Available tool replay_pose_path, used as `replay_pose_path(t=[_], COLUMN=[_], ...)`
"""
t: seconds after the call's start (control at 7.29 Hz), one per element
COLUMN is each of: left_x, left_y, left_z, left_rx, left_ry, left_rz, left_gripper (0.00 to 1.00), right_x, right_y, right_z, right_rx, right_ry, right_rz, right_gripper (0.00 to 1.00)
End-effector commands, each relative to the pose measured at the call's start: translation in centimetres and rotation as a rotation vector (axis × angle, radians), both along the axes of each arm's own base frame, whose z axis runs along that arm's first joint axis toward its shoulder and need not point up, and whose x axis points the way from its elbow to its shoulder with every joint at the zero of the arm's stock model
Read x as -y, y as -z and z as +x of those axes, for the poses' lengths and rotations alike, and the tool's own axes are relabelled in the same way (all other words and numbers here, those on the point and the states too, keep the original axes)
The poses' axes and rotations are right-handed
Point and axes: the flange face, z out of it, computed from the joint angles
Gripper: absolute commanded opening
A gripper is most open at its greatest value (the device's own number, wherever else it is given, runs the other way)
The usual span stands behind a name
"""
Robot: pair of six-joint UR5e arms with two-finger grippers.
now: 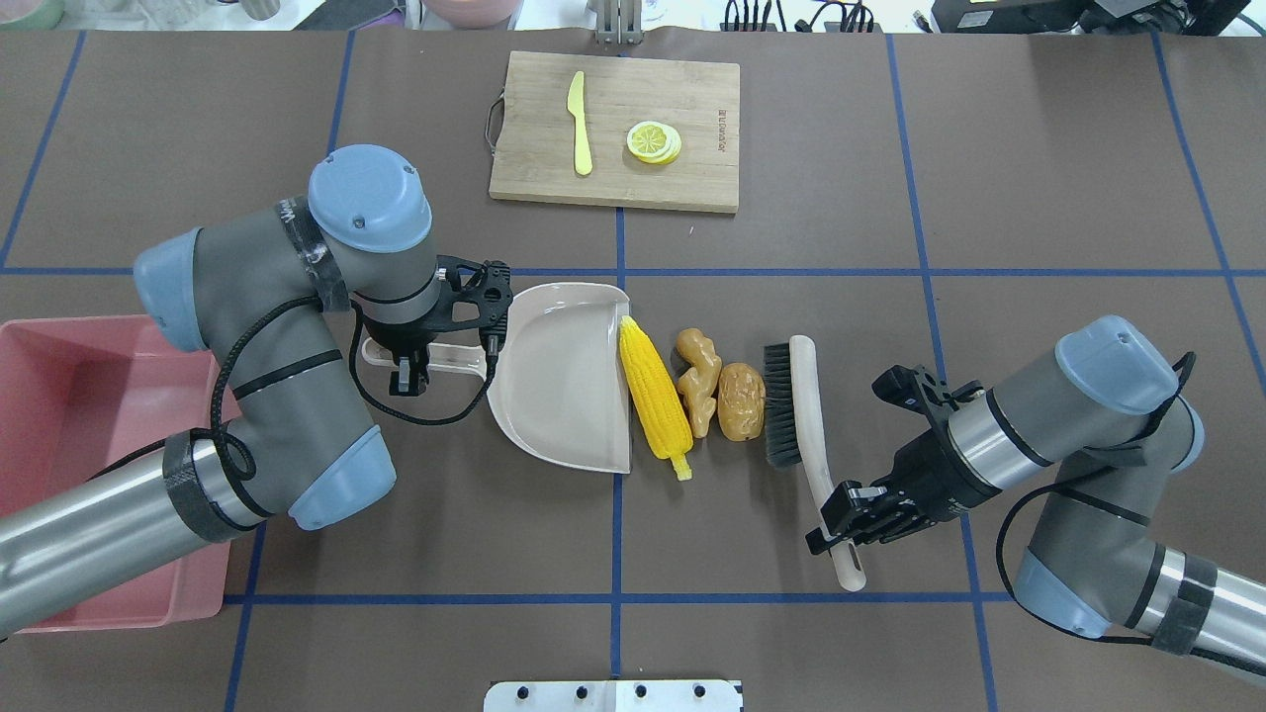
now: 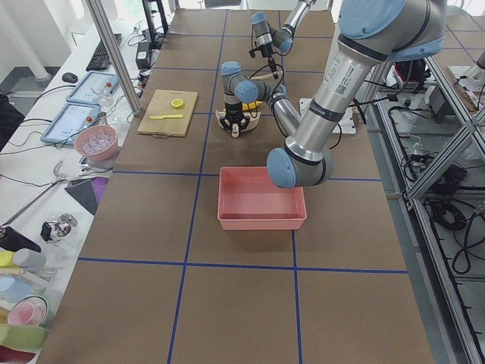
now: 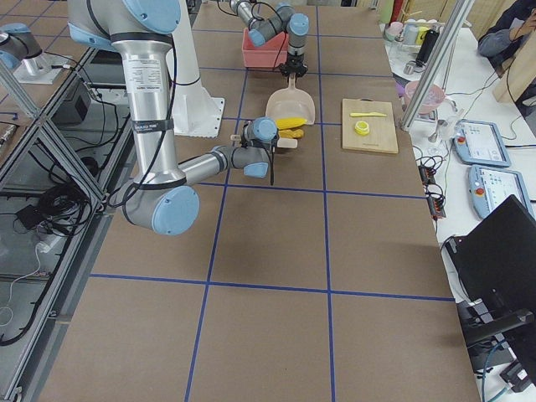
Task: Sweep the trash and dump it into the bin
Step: 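Sweep the corn and ginger into the dustpan with the right gripper's brush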
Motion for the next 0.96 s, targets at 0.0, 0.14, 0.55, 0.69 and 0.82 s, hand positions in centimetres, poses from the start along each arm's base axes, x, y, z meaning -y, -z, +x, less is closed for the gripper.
replay_pose_path(t=[0.0, 0.14, 0.55, 0.69, 0.82], left_x=[0.0, 0.0, 0.1, 0.0, 0.0], left_y=[-0.2, -0.4, -0.3, -0.2, -0.2], left_z=[0.0, 0.0, 0.0, 0.0, 0.0], left_rx=[0.001, 0.003, 0.004, 0.003, 0.002], left_ry=[0.000, 0.000, 0.001, 0.001, 0.001], left_rz=[-0.001, -0.002, 0.000, 0.001, 0.002], left_gripper=[0.00, 0.00, 0.00, 0.00, 0.00], right_x=[-0.7, -0.7, 0.3, 0.5, 0.5], right_y=[0.9, 1.5, 6.9, 8.9, 9.4], right_z=[-1.4, -2.2, -6.3, -8.0, -9.3], right_rx=[0.012, 0.021, 0.004, -0.004, 0.006], right_ry=[0.019, 0.023, 0.019, 0.013, 0.010], right_rz=[0.009, 0.015, 0.010, 0.020, 0.055], right_gripper=[0.00, 0.00, 0.00, 0.00, 0.00])
